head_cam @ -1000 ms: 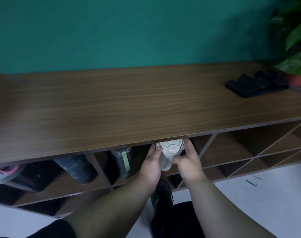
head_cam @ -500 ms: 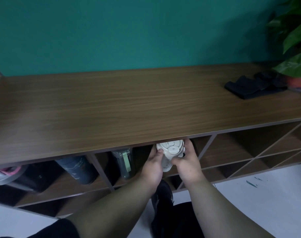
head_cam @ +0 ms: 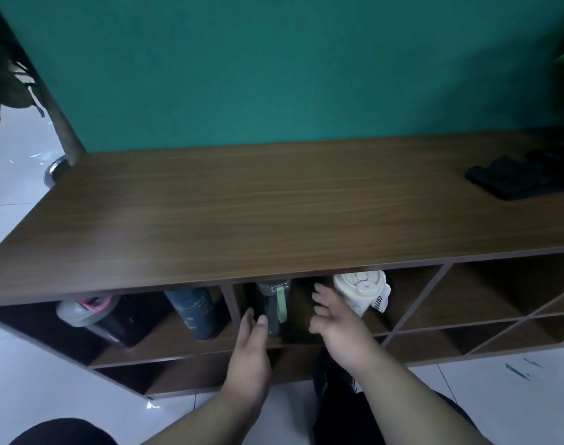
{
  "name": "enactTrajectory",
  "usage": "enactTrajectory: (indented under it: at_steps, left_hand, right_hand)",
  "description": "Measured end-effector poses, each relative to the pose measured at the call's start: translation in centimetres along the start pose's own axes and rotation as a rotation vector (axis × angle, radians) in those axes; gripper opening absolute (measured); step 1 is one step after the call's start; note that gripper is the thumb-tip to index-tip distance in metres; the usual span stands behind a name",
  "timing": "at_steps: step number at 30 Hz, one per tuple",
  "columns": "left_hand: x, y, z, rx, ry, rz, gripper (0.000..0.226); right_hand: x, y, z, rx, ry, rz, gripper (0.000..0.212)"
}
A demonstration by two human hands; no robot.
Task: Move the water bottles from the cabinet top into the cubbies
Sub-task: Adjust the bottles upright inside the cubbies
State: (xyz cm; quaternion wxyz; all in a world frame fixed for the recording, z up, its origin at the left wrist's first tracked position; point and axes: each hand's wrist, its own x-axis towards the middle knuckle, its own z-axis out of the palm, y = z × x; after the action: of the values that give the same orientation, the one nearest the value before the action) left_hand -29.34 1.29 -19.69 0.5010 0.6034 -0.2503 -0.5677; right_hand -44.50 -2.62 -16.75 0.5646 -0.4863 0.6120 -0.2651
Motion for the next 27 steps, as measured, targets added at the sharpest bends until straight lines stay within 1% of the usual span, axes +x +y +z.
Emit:
enactTrajectory:
  at_steps: [2,4,6,7,11,16,17,20,21,27]
  left_hand:
    - [0.2,1.0,0.1,0.040,0.004,0.061,0.056]
    - [0.2,1.6,0.4,0.038,0.003,0.094,0.053]
    - [0.2,2.3,0.8,0.000,0.000,0.113,0.034]
    - [0.2,2.8,1.1,-0.025,-0.012,0.122,0.028]
    - [0.3,3.6,1.5,-0.051,-0.034,0.086,0.036]
    - [1.1,3.1,0.8,0.021,-0.053,0.098,0.044]
    - [1.0,3.2,0.8,0.039,-0.055,0.102,0.050]
    - [1.1,3.3,0.8,0.066,-0.075,0.113,0.084]
    - [0.9,3.5,0.8,0.078,-0.068,0.116,0.089]
    - [0.7,3.6,0.6,0.079,-0.072,0.120,0.086]
  right_hand:
    - [0.5,-1.0,0.9,0.023,0.041,-0.068,0.088]
    - [1.0,-1.7,1.6,0.051,0.068,-0.089,0.074]
    - [1.3,-2.2,2.3,0.083,0.072,-0.088,0.054]
    - [1.5,-2.2,2.6,0.088,0.073,-0.092,0.050]
    - [1.4,-2.6,3.8,0.074,0.045,-0.124,0.053]
    - [1.5,-2.5,4.3,0.084,0.054,-0.139,0.053]
    - [1.4,-2.4,4.3,0.087,0.050,-0.142,0.053]
    - [1.2,-2.5,4.3,0.090,0.043,-0.147,0.052]
    - [1.1,-2.6,4.3,0.088,0.042,-0.149,0.052]
    - [0.9,-2.7,4.2,0.083,0.032,-0.135,0.048]
